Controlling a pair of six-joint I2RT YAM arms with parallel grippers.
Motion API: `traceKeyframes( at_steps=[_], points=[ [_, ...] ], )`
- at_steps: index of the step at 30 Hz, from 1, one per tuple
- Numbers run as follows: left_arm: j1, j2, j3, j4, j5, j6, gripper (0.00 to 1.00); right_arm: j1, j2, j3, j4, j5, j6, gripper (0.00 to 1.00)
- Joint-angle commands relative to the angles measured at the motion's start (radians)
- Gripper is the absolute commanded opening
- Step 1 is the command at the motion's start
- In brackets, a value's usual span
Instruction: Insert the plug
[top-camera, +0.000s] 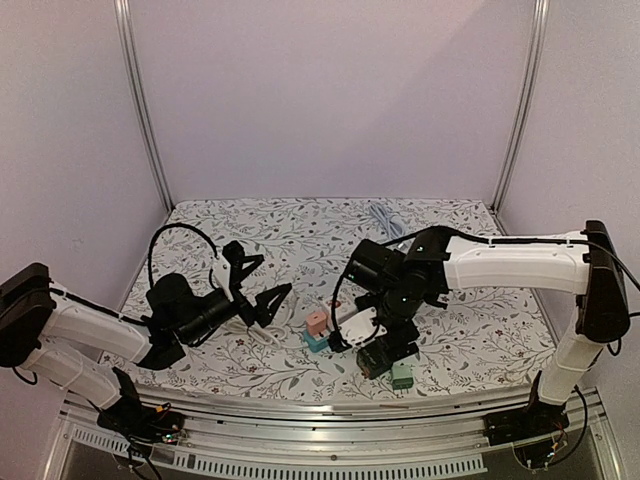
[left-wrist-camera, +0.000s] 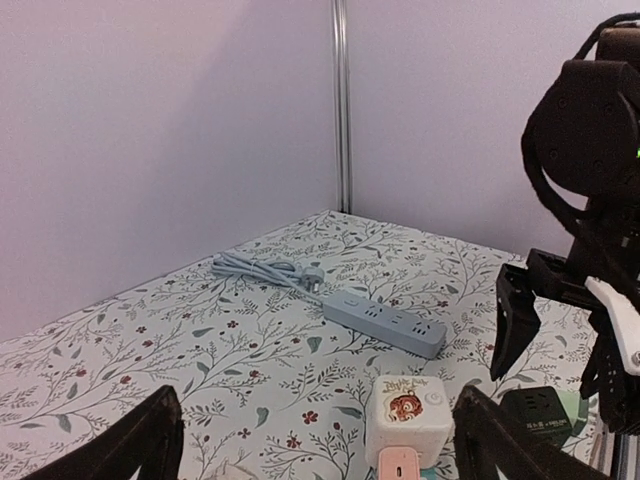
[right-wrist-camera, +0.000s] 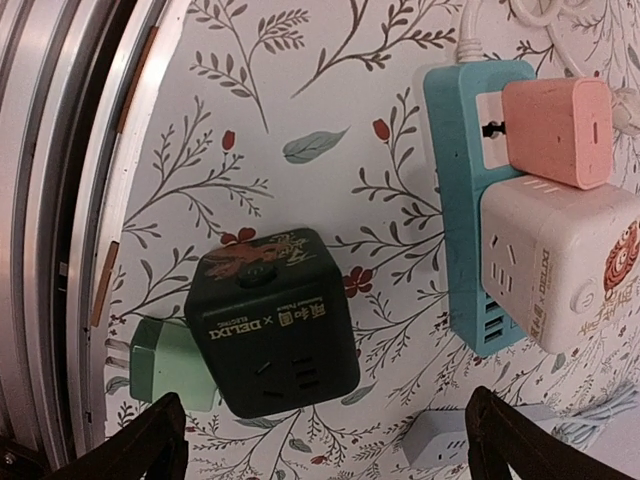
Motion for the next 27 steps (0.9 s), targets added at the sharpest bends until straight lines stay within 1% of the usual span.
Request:
traceKeyframes(
  at_steps=[1,5,11,19,21,27],
  points=[
    [-0.009,0.009,0.001,0.019,0.021,0.012,0.93,-0.016,0.052,0.041,-0.035,-0.017,-0.058,0.95],
    [-0.009,0.01,0.001,0.019,0.021,0.012,0.92,-0.017,0.107,0.051,-0.03,0.004,-0.056,0.92],
    [-0.009,0.006,0.0,0.017,0.021,0.012,0.92,-0.042,0.155,0.045,-0.027,-0.029,-0.061,0.88],
    [-0.01,0.007,0.0,0.017,0.021,0.012,0.92,-0.062,0.16,0.022,-0.012,-0.034,-0.053,0.85],
    [-0.009,0.006,0.0,0.018,0.021,0.012,0.92,-0.063,0.161,0.015,-0.009,-0.065,-0.051,0.84],
    [-0.009,0.007,0.0,0.017,0.021,0.012,0.92,-0.064,0.145,-0.011,0.022,-0.097,-0.043,0.82]
  ],
)
